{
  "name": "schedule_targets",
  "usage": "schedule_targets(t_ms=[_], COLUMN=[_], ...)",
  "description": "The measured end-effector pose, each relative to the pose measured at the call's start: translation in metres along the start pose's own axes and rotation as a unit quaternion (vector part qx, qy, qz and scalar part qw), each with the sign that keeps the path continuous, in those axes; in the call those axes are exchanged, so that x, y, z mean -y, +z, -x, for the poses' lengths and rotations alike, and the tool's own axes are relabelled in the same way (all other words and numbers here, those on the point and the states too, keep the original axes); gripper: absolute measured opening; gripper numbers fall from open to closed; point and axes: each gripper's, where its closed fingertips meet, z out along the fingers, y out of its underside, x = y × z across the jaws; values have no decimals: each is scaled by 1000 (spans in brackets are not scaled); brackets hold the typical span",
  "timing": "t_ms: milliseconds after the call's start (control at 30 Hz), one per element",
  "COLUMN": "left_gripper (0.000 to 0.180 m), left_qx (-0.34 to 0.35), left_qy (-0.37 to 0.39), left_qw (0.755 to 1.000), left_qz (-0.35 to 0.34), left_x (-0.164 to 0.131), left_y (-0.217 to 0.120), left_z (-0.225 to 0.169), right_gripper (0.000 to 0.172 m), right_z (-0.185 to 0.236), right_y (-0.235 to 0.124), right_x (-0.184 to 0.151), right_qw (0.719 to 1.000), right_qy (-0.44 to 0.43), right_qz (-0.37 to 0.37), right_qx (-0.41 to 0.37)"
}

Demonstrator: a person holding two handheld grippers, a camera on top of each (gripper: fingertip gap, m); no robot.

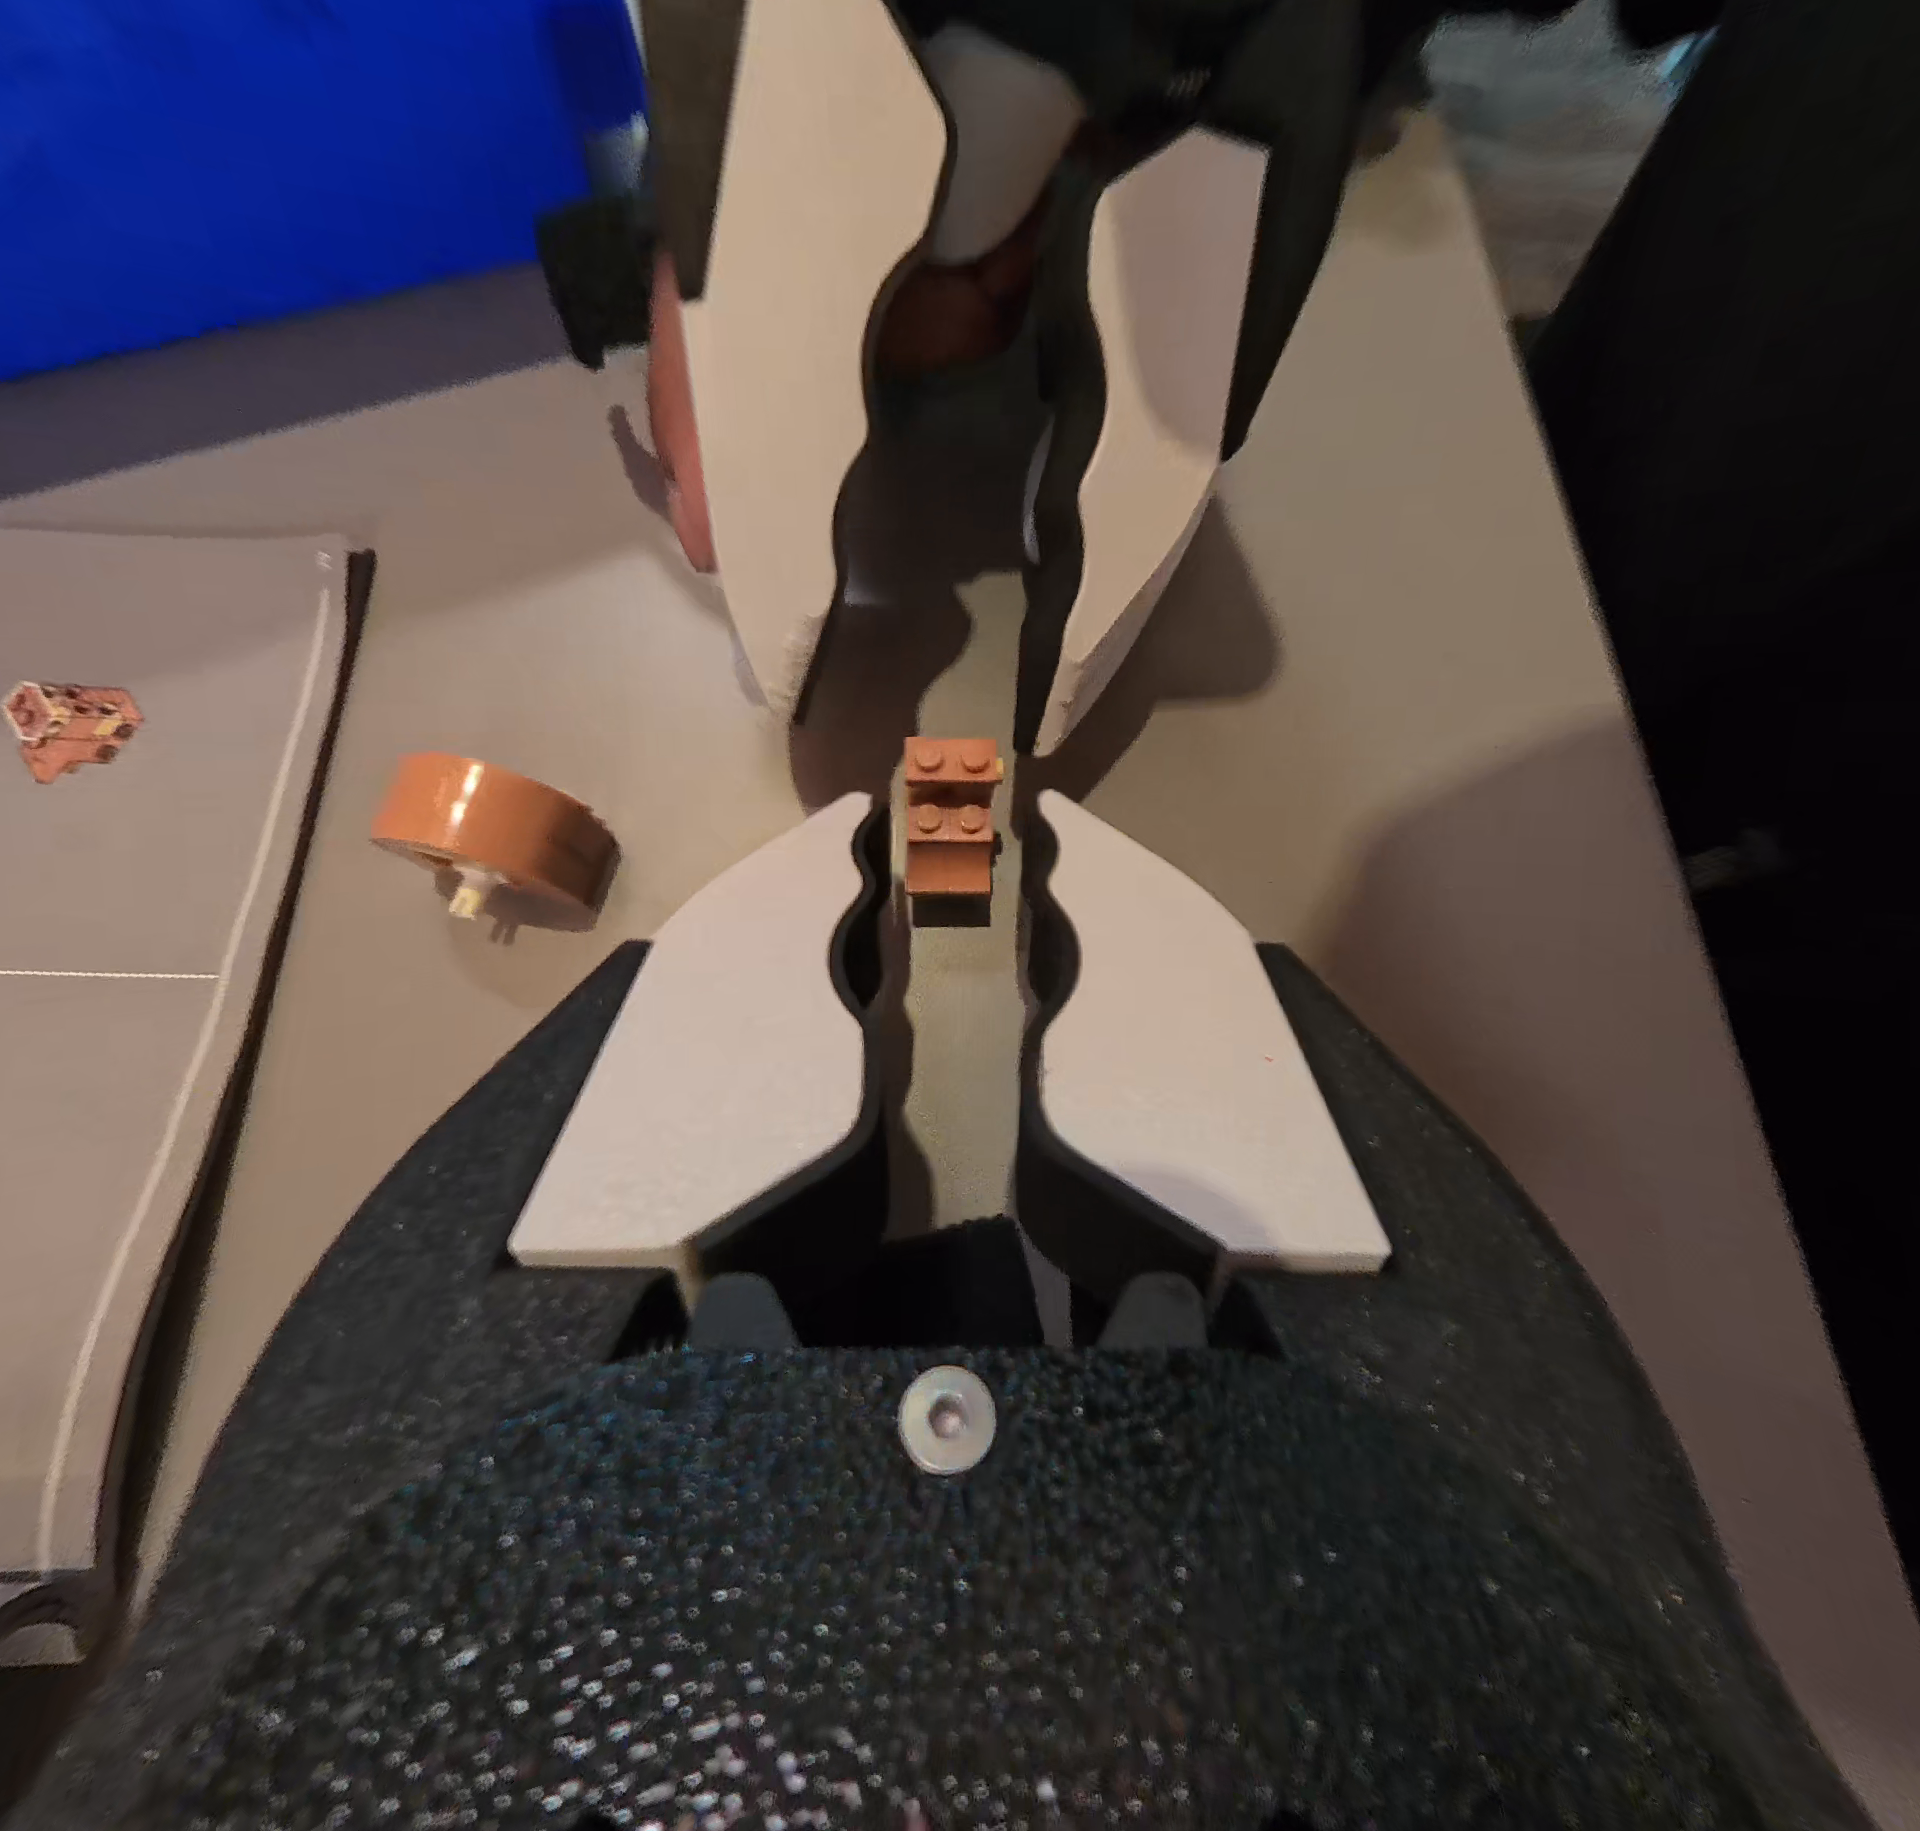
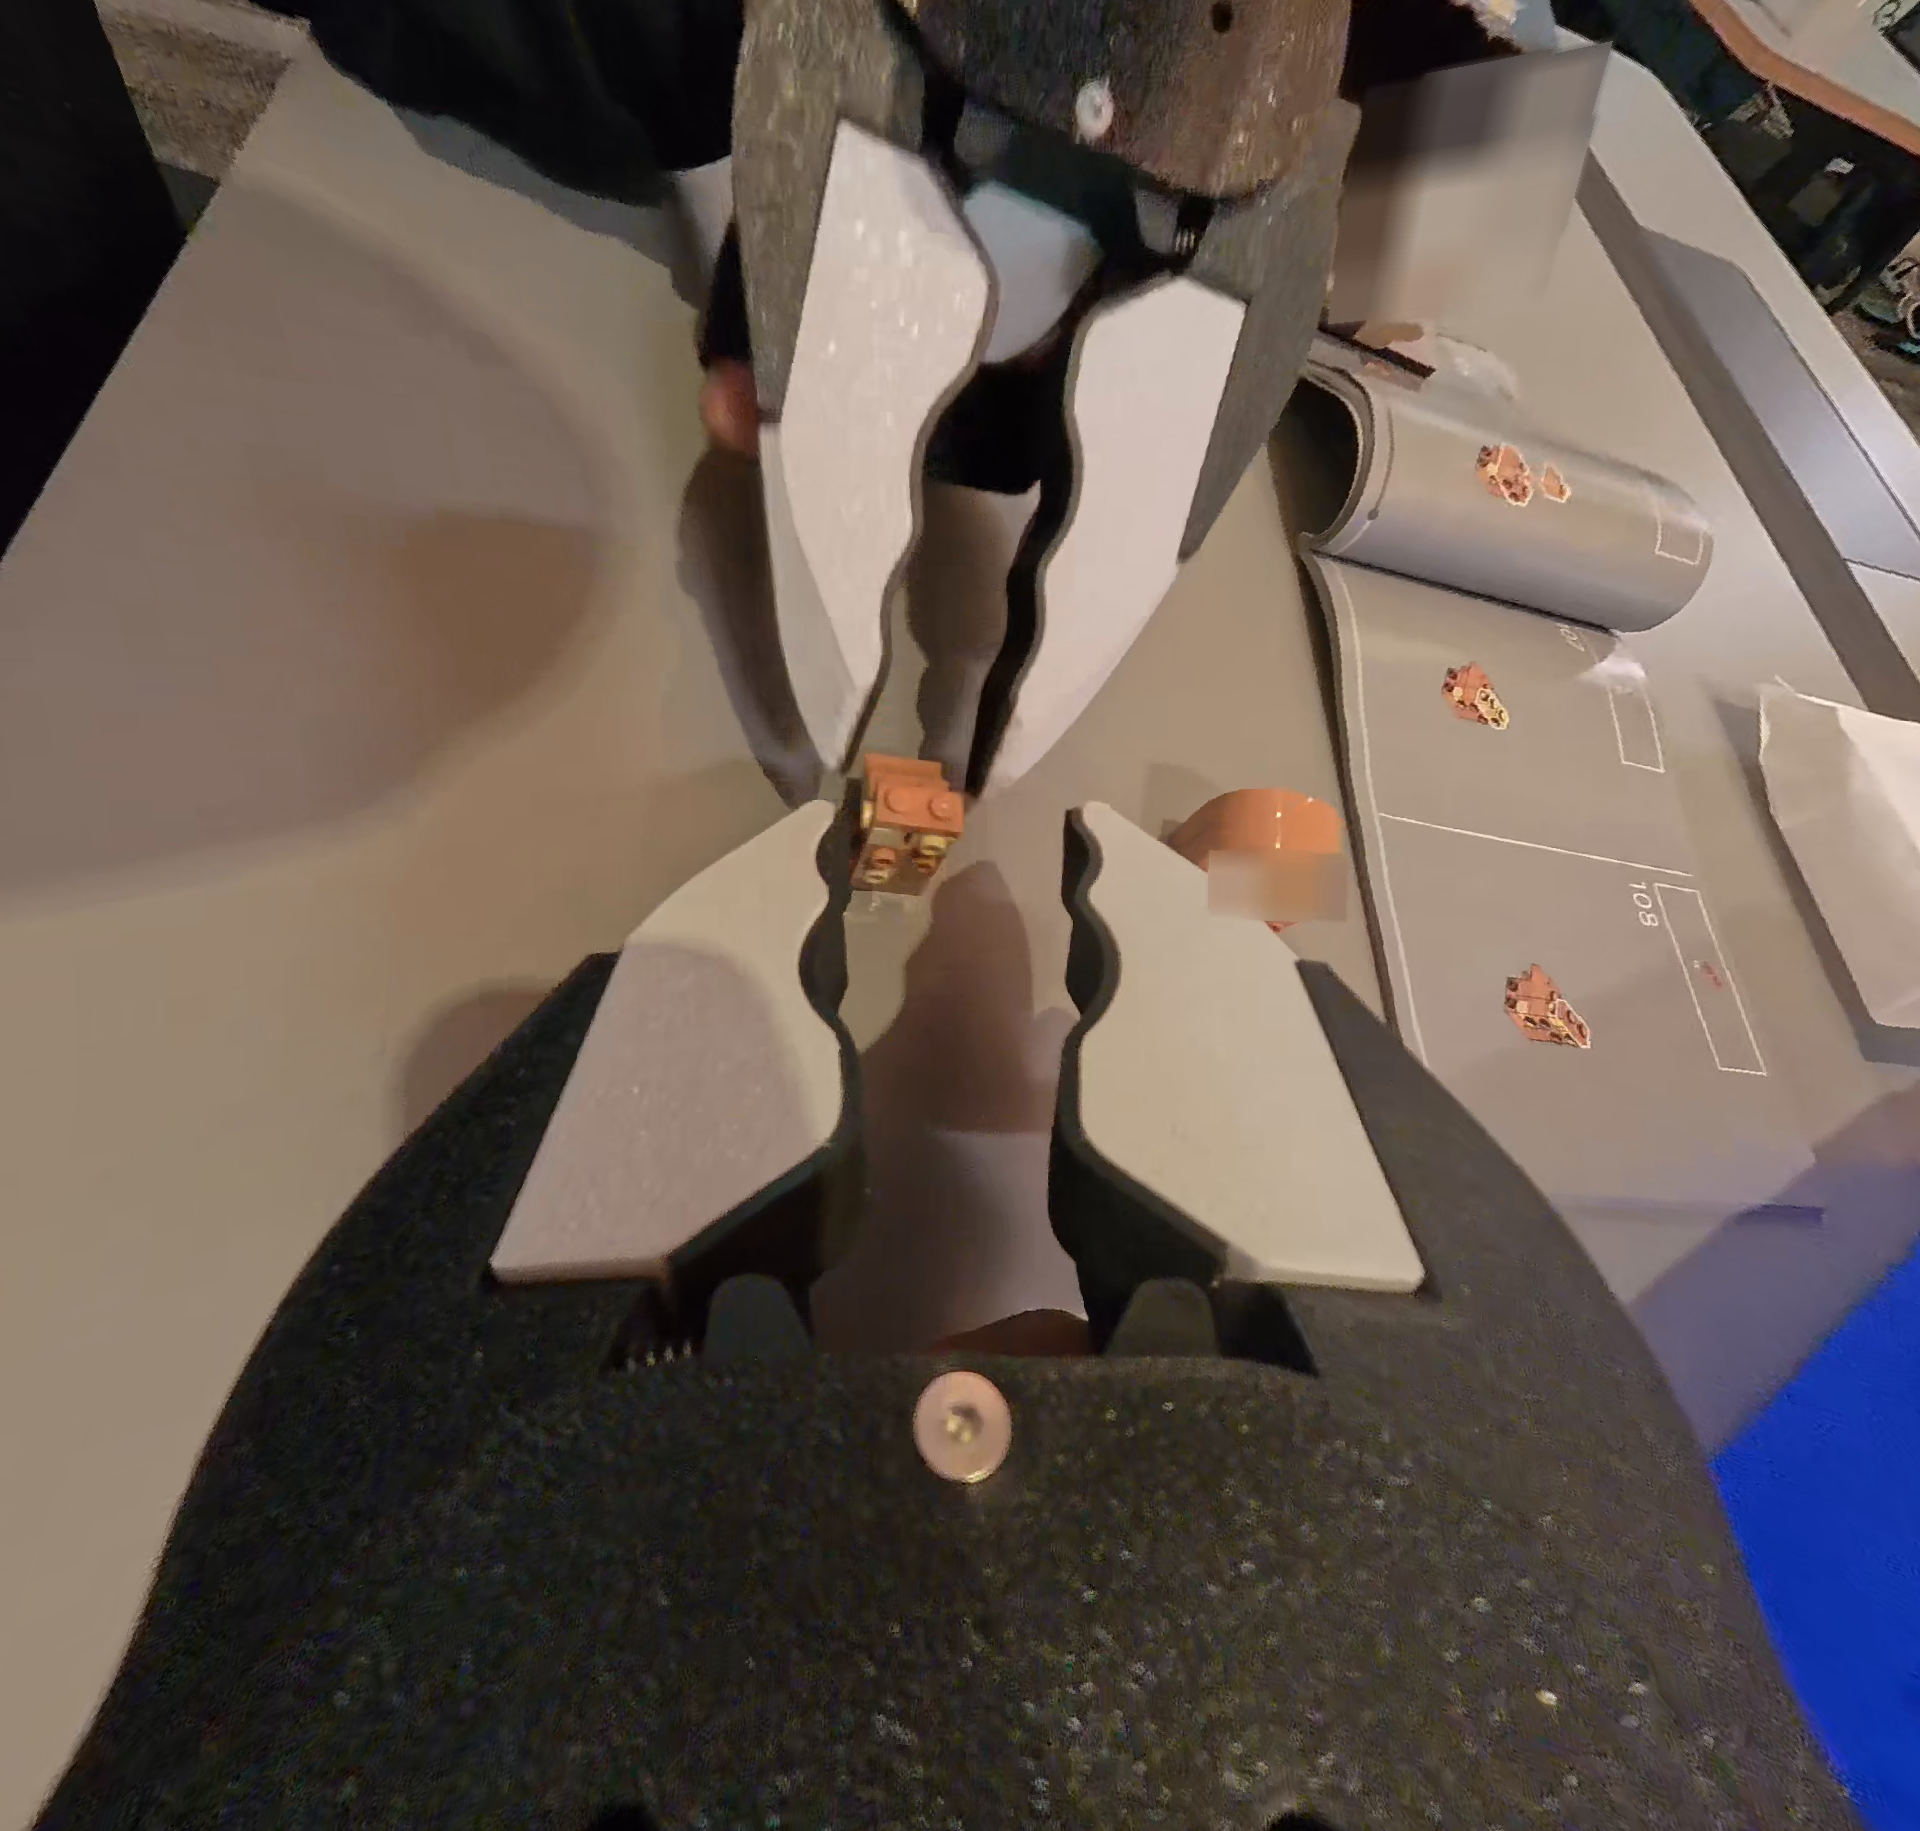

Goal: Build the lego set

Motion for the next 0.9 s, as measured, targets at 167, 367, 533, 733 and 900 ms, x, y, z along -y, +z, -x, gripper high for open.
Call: schedule_targets(t_ms=[167,367,533,733,900], left_gripper=[25,30,32,31,31], left_qx=[49,88,35,-26,36], left_qy=[-37,-81,-80,-53,-45], left_qw=[997,993,996,998,997], left_qz=[-52,4,14,-17,-47], left_x=[9,-11,-7,18,23], left_y=[-30,-16,2,19,-4], left_z=[37,80,75,55,77], right_gripper=[39,37,35,31,30], right_z=[-12,-20,-15,-13,-12], right_y=[-3,-6,-11,-19,-26], right_x=[-6,-10,-12,-4,-8], right_qw=[999,998,999,999,998], right_qy=[30,46,26,18,10], right_qz=[3,4,2,-34,-35], right_qx=[-25,-43,-35,-36,-42])
